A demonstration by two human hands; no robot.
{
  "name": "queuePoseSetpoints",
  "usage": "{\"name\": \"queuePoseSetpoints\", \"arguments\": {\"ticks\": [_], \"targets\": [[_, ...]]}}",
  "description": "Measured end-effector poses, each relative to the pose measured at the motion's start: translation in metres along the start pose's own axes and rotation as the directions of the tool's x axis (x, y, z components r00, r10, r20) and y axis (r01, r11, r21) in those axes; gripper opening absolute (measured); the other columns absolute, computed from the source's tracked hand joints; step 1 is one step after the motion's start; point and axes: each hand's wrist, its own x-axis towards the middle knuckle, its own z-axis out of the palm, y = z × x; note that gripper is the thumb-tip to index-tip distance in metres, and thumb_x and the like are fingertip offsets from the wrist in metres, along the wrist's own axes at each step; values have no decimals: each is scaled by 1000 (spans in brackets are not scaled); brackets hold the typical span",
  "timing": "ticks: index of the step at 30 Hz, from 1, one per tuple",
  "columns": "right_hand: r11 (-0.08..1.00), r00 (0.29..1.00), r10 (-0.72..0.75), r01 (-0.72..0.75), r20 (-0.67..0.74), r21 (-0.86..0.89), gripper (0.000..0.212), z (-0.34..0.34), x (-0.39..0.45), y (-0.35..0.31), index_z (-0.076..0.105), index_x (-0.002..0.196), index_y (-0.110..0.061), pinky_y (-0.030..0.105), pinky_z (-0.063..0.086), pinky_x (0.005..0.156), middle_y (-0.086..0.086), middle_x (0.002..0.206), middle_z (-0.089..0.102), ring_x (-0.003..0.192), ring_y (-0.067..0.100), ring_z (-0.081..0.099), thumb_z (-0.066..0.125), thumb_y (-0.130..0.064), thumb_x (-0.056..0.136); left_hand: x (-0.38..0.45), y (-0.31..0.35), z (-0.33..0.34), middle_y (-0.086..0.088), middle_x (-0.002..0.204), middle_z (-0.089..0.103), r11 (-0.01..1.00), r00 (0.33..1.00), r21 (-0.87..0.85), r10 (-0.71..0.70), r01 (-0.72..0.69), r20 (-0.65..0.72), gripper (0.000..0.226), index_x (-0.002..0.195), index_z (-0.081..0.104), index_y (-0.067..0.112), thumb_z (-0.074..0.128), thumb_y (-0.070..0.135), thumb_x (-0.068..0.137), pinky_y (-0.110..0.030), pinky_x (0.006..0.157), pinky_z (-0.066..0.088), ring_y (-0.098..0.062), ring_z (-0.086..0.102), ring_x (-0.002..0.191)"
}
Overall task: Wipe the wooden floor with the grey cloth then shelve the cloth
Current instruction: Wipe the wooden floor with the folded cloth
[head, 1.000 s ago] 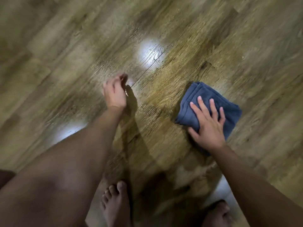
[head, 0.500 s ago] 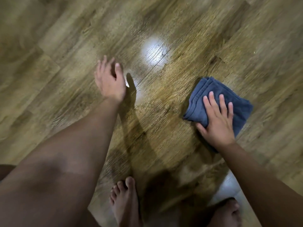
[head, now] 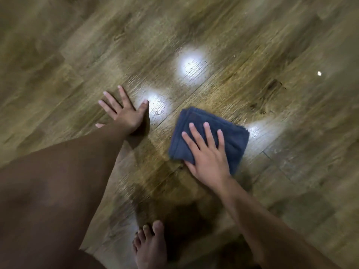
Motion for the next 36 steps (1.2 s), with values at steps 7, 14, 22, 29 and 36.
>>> {"name": "queuePoseSetpoints", "arguments": {"ticks": [7,14,22,29,36], "targets": [[908,919,395,-385,-25,166,72,-56,173,97,20,160,-30,59,-2,122,-4,170,6,156,35,-1,52,-48,97,0,-1,3,7,162,-33,1000,998,-26,6,-8,-55,88,110,-45,71,10,109,54,-80,87,-20,-24,-32,148],[979,978,196,-190,-70,79,75,-44,130,56,25,159,-24,61,1,122,2,170,11,155,38,3,52,-50,95,-7,4,-7,6,160,-37,1000,1000,0,21,-21,7,93,111,-50,66,5,108,50,-83,90,-15,-28,-35,147],[930,923,-359,366,138,-30,93,11,-17,-43,27,158,-23,60,-1,122,4,169,14,154,37,10,71,-48,80,-1,7,-8,8,163,-31,999,997,-10,-31,31,65,95,136,-26,62,-6,104,54,-80,96,-16,-27,-31,149],[973,977,-211,214,38,-86,85,-26,113,-2,20,160,-29,56,2,122,-2,170,11,155,33,9,63,-47,88,2,7,-7,9,164,-27,994,997,-78,-70,72,25,66,103,-44,77,-11,105,52,-79,91,-22,-25,-31,149],[940,954,299,-290,-28,178,67,-61,258,39,24,158,-30,57,-2,123,-4,170,11,156,33,1,46,-50,99,-2,11,-6,10,168,-13,992,996,-96,-83,85,28,89,129,-21,74,-11,107,47,-79,91,-23,-26,-22,153]]}}
